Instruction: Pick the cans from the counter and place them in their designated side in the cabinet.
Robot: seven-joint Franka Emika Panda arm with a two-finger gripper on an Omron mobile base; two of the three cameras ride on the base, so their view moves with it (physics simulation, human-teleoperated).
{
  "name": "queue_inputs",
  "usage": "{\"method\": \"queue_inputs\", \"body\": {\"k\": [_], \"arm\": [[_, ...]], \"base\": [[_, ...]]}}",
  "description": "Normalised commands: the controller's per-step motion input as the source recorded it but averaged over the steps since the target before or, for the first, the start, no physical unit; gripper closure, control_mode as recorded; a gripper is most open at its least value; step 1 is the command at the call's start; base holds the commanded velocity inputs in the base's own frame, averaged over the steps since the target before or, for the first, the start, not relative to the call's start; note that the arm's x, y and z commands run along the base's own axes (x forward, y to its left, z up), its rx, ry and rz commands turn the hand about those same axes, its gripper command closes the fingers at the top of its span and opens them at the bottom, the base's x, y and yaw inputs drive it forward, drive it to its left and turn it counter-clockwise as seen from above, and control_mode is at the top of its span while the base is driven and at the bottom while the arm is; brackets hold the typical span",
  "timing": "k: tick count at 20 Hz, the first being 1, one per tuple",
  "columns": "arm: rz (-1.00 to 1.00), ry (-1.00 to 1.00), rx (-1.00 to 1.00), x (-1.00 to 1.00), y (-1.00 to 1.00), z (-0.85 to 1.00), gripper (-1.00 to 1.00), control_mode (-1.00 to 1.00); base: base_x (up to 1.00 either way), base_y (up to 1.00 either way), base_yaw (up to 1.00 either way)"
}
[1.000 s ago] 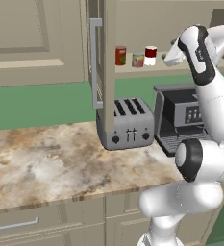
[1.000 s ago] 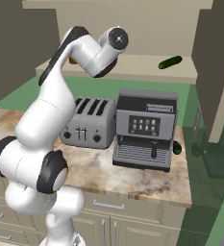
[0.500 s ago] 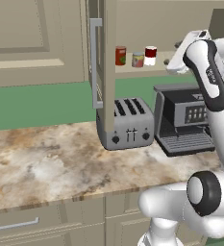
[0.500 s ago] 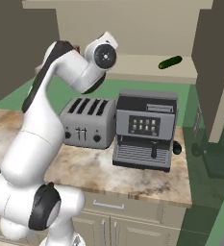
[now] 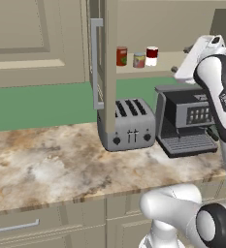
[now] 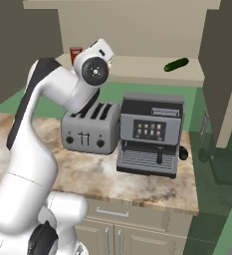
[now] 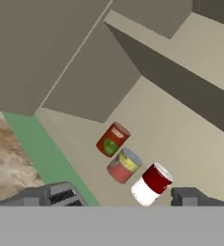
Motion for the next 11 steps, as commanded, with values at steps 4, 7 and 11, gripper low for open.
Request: {"method": "queue_inputs", "body": {"k": [4, 7, 11], "arm": [[0.00, 0.01, 0.00, -0.67, 0.00, 0.00, -1.00, -1.00], [0.00, 0.00, 0.00, -0.68, 0.00, 0.00, -1.00, -1.00], [-0.01, 0.06, 0.00, -0.60, 0.00, 0.00, -1.00, -1.00]], "base": [[0.00, 0.00, 0.00], [0.00, 0.00, 0.00], [0.00, 0.00, 0.00]]}}
